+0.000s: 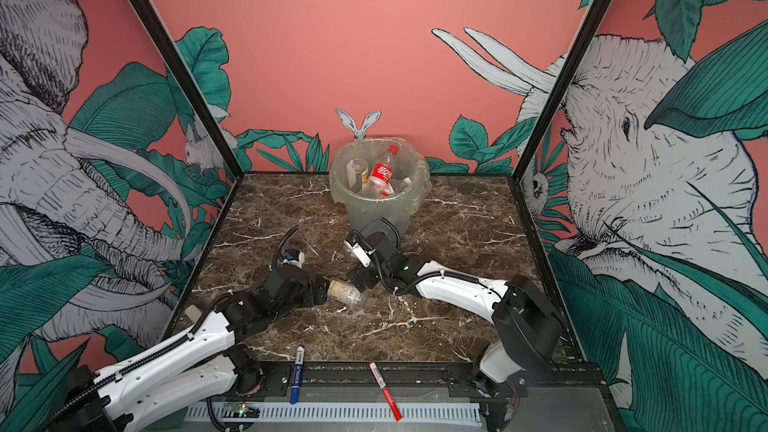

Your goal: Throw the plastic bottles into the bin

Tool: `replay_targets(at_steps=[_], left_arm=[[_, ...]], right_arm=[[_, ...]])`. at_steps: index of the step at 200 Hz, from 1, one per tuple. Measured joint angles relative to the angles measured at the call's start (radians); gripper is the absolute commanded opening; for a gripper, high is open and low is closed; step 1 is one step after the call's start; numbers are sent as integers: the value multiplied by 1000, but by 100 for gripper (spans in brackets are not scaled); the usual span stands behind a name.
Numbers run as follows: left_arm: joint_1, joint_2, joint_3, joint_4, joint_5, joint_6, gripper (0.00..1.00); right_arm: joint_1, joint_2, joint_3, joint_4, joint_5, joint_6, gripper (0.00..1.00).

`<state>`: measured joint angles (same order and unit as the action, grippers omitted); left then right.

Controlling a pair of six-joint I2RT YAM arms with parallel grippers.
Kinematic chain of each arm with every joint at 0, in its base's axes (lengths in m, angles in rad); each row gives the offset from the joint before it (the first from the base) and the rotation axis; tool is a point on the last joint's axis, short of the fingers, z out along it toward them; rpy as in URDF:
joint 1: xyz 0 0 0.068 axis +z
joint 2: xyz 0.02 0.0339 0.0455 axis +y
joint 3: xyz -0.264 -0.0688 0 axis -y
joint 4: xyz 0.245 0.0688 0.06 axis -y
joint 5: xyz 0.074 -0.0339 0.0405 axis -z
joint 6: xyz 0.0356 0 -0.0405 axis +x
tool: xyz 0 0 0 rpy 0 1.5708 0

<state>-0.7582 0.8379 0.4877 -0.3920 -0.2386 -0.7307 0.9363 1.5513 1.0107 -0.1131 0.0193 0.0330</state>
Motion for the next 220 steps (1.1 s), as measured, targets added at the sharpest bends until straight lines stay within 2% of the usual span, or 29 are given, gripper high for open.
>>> replay_targets(at_steps=[31,68,171,220], left_arm=[[93,-90,-47,-37,23,37,97],[118,-178,-62,-79,23,69,97],[198,-201,-92,-89,45,127,98],[218,-183,-104,-80,76,153,97]], right_arm=[[44,49,60,-67,10,-38,97],[79,118,112,-113,10,-56,97],[134,299,256,-210,10,-73,96],[137,343,281,-239,19,-82,90]])
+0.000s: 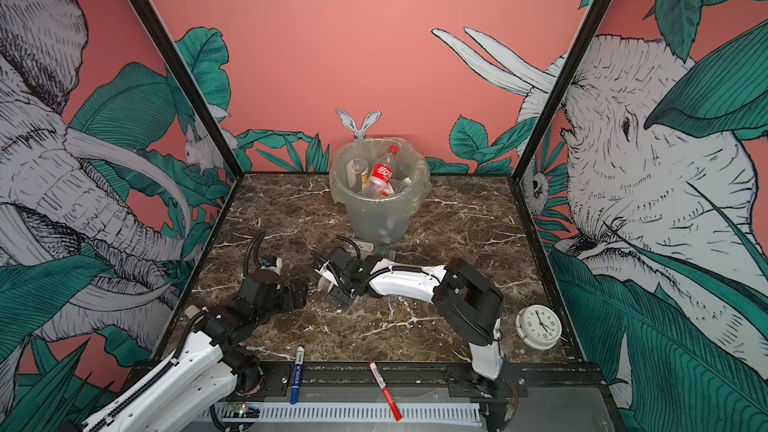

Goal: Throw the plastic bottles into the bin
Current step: 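Lower the right gripper and close it on the orange-labelled bottle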

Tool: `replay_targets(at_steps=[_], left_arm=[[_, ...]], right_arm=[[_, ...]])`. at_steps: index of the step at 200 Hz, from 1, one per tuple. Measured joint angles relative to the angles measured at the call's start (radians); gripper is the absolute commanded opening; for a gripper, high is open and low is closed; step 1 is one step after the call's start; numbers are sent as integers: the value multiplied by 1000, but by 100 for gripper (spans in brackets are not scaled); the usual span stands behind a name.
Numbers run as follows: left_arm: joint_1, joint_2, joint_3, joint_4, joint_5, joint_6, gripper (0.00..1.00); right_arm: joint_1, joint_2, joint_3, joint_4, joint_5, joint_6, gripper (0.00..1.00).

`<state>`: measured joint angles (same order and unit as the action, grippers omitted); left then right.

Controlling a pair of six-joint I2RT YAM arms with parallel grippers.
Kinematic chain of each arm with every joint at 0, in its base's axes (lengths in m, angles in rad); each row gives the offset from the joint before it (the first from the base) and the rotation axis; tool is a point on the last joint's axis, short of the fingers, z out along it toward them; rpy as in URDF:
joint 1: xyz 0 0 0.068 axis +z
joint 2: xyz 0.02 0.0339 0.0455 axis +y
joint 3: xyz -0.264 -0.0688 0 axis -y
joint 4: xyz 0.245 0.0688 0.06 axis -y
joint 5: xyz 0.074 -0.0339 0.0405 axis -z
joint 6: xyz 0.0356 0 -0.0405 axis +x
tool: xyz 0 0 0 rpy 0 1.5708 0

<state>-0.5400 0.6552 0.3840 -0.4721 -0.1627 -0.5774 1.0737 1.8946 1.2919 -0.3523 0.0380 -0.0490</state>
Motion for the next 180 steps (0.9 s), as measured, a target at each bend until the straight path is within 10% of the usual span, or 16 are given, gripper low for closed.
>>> replay_targets(at_steps=[180], left_arm=[[10,132,-1,116,87,79,97]], right_arm=[[18,16,-9,-21,38,18,52]])
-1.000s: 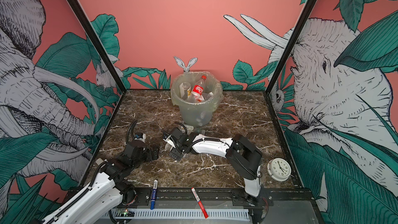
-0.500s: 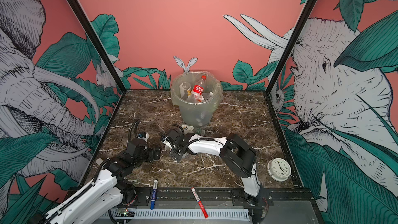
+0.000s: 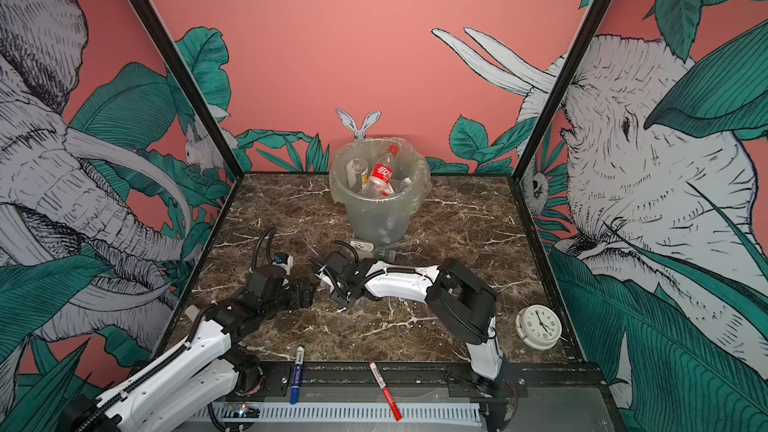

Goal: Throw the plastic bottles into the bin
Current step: 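Lower the right gripper and close it on the orange-labelled bottle, then lift the orange-labelled bottle with the right gripper and carry it over the bin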

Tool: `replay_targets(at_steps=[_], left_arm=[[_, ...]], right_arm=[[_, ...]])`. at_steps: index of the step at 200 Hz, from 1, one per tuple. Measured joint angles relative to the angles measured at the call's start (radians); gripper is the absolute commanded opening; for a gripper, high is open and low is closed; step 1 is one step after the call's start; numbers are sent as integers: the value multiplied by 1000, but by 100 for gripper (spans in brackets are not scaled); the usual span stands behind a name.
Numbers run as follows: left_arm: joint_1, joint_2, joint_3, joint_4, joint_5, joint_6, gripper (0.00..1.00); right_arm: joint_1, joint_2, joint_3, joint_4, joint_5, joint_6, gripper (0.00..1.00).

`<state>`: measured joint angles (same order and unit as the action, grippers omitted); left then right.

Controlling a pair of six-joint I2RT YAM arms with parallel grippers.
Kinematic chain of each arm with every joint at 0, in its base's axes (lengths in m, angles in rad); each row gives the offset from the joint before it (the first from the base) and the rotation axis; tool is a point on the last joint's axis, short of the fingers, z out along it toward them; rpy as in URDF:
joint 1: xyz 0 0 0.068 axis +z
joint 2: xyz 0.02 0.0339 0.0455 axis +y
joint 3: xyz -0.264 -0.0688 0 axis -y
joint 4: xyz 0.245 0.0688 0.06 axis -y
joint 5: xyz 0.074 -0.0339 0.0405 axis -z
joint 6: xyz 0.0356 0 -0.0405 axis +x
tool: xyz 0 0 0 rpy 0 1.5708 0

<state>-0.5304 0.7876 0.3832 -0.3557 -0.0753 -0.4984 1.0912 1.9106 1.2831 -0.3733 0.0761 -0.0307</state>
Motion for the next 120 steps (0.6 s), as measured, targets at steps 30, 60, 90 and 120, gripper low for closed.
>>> replay_targets(at_steps=[30,60,90,120], left_arm=[[0,24,2,26,34,37,97],[0,43,16,49,74,81,97],[0,75,35,75,119,123,96],[0,120,50,105,158,157,95]], right_arm=[[0,-72,-90,8,20,20,48],[2,-170,-179,24,55,55,43],[5,-286,-273,72,110,99,42],[7,-432,-405,136,188,153,43]])
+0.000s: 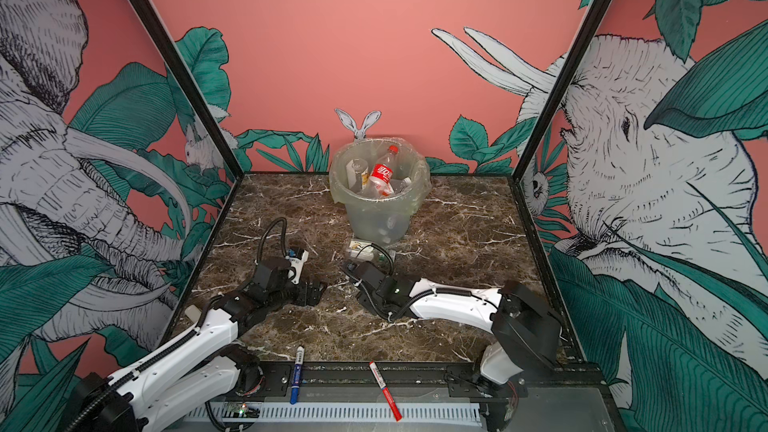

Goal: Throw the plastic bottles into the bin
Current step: 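Lift the orange-labelled bottle with the right gripper and carry it over the bin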

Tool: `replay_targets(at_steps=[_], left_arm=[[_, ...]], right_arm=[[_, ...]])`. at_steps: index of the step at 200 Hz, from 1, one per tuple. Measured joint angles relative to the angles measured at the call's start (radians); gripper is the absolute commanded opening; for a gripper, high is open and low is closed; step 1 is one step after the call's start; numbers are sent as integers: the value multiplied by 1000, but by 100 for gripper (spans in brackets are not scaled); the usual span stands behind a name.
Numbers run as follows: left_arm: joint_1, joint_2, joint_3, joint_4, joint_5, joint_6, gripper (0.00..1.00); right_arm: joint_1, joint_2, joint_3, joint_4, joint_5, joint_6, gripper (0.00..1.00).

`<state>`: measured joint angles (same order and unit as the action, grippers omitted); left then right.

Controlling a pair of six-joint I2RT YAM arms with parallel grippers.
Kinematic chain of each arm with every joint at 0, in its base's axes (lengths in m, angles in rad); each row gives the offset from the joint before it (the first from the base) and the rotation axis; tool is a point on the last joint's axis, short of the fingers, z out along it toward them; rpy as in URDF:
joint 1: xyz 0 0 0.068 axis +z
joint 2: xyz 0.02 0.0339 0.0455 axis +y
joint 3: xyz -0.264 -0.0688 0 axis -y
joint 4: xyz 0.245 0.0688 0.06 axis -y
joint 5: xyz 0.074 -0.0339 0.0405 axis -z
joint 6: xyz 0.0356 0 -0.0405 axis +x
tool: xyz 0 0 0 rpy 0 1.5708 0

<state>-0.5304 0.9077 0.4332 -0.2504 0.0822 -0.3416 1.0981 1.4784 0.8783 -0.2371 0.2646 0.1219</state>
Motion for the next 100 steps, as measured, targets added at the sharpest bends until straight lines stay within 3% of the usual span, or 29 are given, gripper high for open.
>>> replay_targets(at_steps=[100], left_arm=[[-25,90,41,93,44,55,94]], right_arm=[[47,-545,-278,42,288,187,43]])
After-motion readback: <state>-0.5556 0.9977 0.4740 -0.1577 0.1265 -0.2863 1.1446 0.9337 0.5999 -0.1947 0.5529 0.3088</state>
